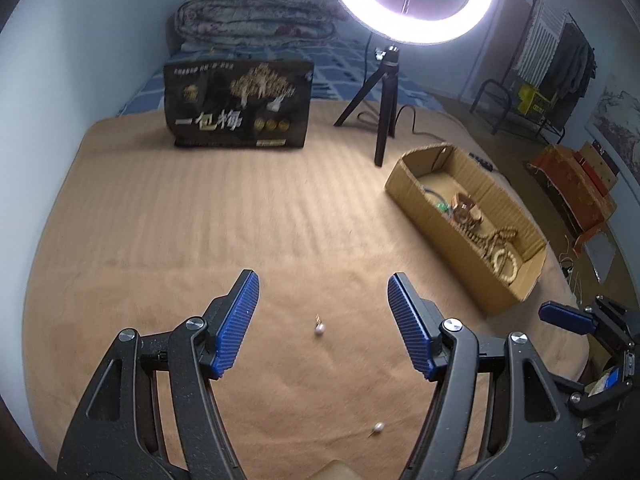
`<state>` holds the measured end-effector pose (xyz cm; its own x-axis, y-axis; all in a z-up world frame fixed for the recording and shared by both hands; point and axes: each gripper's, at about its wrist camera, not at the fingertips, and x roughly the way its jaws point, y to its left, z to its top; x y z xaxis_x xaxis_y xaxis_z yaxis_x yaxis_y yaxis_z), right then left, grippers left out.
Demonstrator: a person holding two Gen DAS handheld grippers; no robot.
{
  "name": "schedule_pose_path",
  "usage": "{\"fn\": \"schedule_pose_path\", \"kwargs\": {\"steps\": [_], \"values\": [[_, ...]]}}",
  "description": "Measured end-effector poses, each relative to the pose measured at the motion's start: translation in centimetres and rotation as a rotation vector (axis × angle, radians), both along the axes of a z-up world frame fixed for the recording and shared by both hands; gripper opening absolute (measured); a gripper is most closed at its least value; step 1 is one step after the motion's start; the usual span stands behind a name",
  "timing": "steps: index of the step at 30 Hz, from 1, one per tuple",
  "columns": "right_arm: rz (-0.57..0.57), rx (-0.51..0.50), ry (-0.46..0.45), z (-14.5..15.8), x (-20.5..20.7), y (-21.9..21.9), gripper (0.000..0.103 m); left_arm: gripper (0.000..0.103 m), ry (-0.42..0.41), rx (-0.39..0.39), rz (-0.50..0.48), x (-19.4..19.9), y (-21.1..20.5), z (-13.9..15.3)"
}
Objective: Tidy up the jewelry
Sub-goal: 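Move both open tools back over the blanket toward the pearl earring, then grasp the pearl stud earring with the left tool while the right tool grasps the loose pearl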
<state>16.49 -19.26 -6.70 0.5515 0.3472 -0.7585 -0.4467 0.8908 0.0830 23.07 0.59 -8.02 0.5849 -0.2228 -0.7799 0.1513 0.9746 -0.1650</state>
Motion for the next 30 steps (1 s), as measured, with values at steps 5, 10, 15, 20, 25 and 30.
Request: {"fn": "schedule_pose_path", "kwargs": {"steps": [5,10,15,20,25,30], "values": [[0.012,0.027,0.046,-2.1,-0.8,0.8,0.06,0.062,0.03,0.014,-0.017,-0.3,-0.2,-2.0],[0.05,0.037,0.094,-4.4,-1.9,2.0,0.06,0.056,0.06,0.007,-0.044,-0.2,-0.3,-4.3],[0.067,0.059,0.13,-6.6,-2.6,2.3,0.06,0.044,0.119,0.014,-0.048,-0.2,-0.8,-7.9],[0.096,0.052,0.135,-8.1,-3.0,3.0,0.046,0.039,0.107,0.034,-0.08,-0.5,-1.7,-9.3],[0.133,0.039,0.15,-8.9,-3.1,4.2,0.038,0.039,0.11,0.043,-0.085,0.3,-2.4,-10.3],[0.167,0.019,0.148,-9.2,-3.2,5.2,0.033,0.034,0.109,0.048,-0.084,1.0,-2.6,-10.7]]}}
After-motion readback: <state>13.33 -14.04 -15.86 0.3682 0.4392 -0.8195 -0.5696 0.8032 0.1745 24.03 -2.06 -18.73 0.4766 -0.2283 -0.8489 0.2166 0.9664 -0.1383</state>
